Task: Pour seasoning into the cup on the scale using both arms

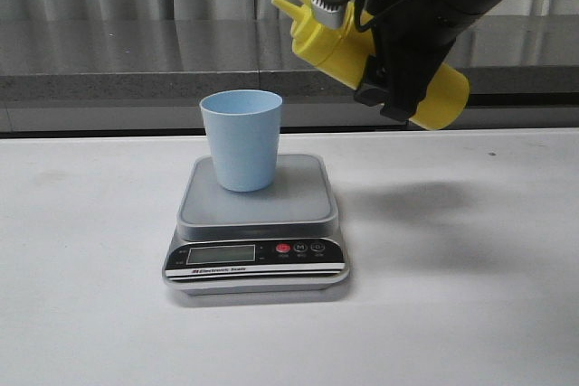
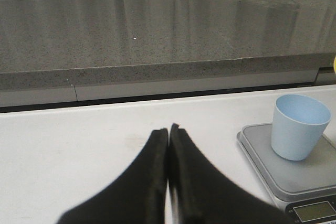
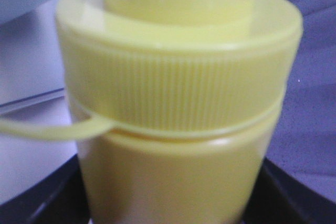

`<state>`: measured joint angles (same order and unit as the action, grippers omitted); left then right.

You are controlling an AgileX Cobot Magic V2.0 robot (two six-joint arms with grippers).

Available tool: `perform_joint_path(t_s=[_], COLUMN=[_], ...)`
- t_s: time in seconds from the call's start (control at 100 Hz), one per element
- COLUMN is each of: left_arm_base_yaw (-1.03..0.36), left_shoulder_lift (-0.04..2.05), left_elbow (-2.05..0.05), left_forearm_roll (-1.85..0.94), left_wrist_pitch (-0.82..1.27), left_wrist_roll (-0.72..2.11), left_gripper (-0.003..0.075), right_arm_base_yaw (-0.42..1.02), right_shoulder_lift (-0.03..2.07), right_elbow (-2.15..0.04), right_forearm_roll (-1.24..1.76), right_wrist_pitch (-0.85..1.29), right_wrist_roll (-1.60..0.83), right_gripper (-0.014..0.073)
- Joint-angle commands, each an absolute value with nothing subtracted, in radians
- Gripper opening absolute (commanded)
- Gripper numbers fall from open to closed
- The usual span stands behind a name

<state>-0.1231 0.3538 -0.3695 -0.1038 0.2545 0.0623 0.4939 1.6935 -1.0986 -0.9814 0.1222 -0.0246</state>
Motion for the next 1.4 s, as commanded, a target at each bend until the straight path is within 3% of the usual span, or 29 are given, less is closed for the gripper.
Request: perform_joint_path(t_s=[0.0,0.79,1.27,1.39], left_arm_base_yaw=[-0.122,-0.122,-0.122,-0.122], left_shoulder_lift=[0.358,0.358,0.358,0.358], left_elbow=[-0.398,-0.398,-0.398,-0.398], left_forearm_roll=[-0.106,-0.106,-0.106,-0.106], left_wrist_pitch=[0.168,0.168,0.168,0.168], left_wrist_roll=[0.056,0.056,0.056,0.056], left_gripper=[-0.002,-0.002,-0.002,-0.002], right_arm_base_yaw=[0.511,0.604,0.605,0.605], right_shoulder_lift=[1.661,1.722,1.722,1.722], right_elbow=[-1.15,-1.188,-1.188,-1.188], right_forearm_roll=[-1.06,-1.461,-1.501,-1.501], right_wrist_pitch=[0.154,0.364,0.399,0.39], right_wrist_roll=[-0.031,-0.031,-0.008,0.114], right_gripper=[0.0265,0.0265,0.0265,0.0265])
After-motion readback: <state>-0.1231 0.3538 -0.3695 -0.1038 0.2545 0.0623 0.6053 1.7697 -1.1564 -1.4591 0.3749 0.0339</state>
